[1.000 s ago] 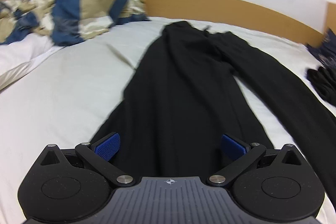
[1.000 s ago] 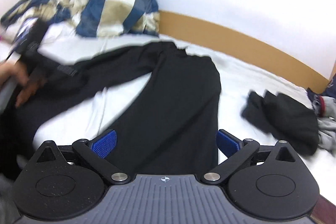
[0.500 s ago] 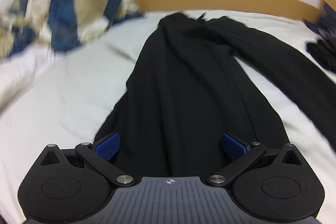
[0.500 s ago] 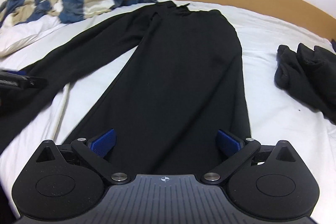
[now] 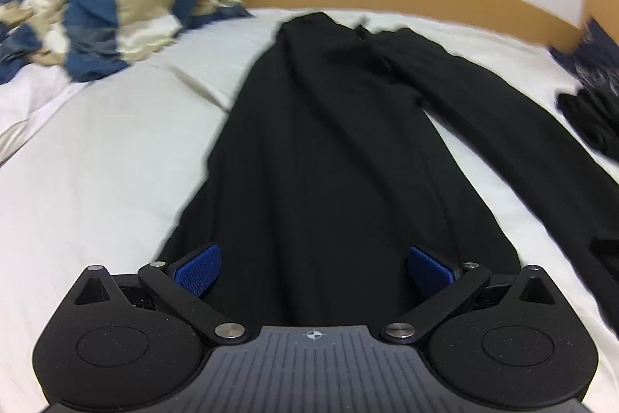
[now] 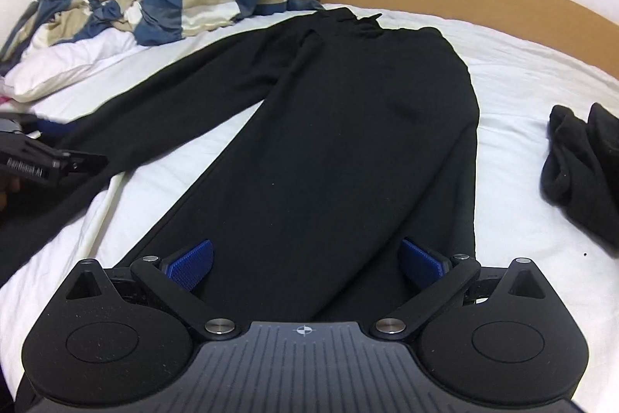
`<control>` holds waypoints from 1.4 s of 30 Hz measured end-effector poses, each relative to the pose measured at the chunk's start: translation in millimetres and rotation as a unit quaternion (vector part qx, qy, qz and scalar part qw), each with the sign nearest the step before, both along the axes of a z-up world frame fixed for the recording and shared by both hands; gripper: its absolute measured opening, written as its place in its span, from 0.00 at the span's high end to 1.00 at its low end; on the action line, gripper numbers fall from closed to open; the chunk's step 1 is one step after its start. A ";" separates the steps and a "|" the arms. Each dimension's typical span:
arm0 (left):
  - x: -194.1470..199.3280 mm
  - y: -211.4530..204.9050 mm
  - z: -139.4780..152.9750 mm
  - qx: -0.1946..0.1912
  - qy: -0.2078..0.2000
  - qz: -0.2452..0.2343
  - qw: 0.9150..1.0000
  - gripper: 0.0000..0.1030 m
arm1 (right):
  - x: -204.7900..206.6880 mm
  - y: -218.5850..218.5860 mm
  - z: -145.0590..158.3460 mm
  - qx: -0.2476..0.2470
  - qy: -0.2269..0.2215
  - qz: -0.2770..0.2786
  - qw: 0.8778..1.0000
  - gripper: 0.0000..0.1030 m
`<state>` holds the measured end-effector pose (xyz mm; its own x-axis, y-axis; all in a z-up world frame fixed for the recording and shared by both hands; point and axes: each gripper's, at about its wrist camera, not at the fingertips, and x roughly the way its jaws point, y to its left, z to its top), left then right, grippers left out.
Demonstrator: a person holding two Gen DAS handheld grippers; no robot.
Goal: Fold clothes
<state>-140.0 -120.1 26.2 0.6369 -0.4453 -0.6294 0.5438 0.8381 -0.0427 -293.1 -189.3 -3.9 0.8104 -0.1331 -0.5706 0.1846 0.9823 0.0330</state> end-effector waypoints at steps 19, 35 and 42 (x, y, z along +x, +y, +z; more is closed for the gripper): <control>8.2 -11.2 -2.2 0.012 -0.005 0.016 1.000 0.00 | 5.6 10.2 -3.6 -0.010 0.002 -0.001 1.000 0.00; 1.8 -8.4 -2.0 0.012 -0.004 0.005 1.000 0.01 | 10.0 8.5 -7.4 -0.008 0.000 -0.004 1.000 0.00; -13.1 -0.5 -1.0 0.022 -0.006 0.008 1.000 0.00 | 12.9 5.7 -8.2 -0.008 -0.001 -0.007 1.000 0.00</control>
